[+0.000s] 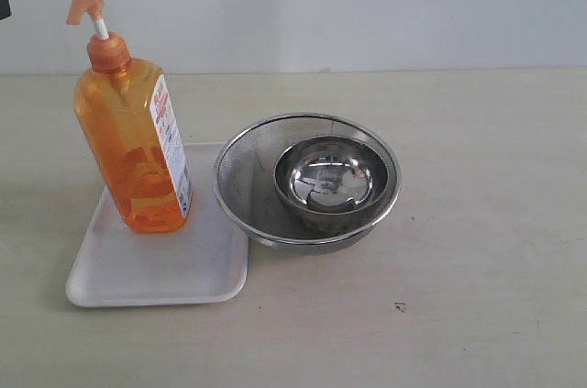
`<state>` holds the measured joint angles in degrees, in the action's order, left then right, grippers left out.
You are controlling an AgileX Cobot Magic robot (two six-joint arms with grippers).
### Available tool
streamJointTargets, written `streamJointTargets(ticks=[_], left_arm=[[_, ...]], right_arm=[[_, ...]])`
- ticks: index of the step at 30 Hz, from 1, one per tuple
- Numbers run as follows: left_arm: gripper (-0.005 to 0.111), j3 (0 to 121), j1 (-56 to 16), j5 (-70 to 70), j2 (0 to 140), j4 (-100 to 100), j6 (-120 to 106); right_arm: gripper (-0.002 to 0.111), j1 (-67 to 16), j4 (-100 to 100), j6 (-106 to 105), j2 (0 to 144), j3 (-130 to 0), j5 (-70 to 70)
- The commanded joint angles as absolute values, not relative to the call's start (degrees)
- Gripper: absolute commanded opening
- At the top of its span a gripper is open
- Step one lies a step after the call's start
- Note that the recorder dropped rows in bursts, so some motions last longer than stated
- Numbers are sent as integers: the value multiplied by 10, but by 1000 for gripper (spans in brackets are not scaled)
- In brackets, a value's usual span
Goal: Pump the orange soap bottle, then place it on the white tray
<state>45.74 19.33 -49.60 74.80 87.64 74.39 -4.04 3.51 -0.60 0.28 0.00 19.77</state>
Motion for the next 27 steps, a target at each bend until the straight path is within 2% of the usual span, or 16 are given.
streamJointTargets(ticks=[1, 18, 27], left_arm=[[5, 460, 195, -497, 744, 876, 749], [5, 460, 195, -498, 740, 876, 749], [5, 460, 195, -496, 641, 876, 772]], right_arm=[[0, -40, 31, -5, 0, 0, 194], [0, -40, 31, -5, 0, 0, 194], [0, -40, 31, -4, 0, 0, 194]])
